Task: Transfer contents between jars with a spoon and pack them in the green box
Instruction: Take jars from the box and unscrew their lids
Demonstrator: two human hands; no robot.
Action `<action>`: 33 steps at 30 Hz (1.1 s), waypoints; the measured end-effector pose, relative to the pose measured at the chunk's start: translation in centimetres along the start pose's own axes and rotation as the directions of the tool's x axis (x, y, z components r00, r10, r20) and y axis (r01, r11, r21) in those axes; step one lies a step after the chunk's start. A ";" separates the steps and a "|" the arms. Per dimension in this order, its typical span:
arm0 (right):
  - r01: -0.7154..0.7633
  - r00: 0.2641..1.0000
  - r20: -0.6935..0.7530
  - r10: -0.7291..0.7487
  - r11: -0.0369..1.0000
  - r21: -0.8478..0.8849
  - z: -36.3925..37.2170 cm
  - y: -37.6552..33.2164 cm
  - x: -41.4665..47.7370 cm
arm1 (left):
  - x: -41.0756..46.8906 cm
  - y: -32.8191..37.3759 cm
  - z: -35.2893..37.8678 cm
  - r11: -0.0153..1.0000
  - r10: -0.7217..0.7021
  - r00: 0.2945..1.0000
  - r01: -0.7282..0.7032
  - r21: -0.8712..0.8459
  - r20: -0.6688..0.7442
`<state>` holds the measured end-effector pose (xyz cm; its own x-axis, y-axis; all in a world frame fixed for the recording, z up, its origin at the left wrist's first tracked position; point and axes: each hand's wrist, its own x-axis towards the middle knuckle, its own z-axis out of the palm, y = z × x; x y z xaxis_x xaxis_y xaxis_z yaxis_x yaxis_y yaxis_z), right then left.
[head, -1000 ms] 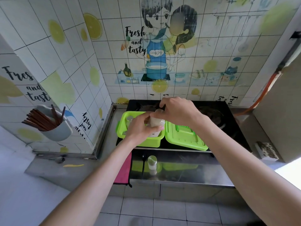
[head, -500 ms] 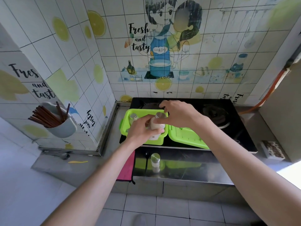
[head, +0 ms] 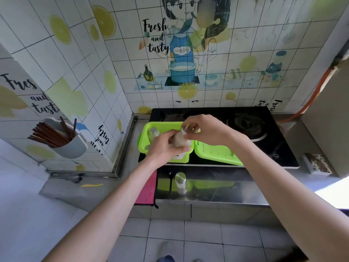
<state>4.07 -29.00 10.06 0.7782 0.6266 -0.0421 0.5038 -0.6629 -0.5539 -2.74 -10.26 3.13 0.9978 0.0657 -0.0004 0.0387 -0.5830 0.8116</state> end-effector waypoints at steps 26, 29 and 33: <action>-0.210 0.955 -0.099 0.278 0.877 0.432 11.8 7.8 -4.5 | -2.7 -5.3 3.6 0.977 -0.207 0.977 0.204 0.059 0.047; -0.282 0.939 -0.074 0.337 0.874 0.396 14.4 9.4 -5.4 | -3.1 -5.9 4.3 0.973 -0.223 0.974 0.219 0.070 0.051; -0.348 0.913 -0.090 0.397 0.877 0.332 17.5 11.0 -5.7 | -3.7 -7.2 5.1 0.965 -0.260 0.963 0.257 0.044 0.067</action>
<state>-1.34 -32.70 -10.32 0.9446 0.2722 -0.1834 0.0460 -0.6631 -0.7471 -6.40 -10.40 -5.70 0.9548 0.1601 -0.2504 0.2962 -0.5814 0.7578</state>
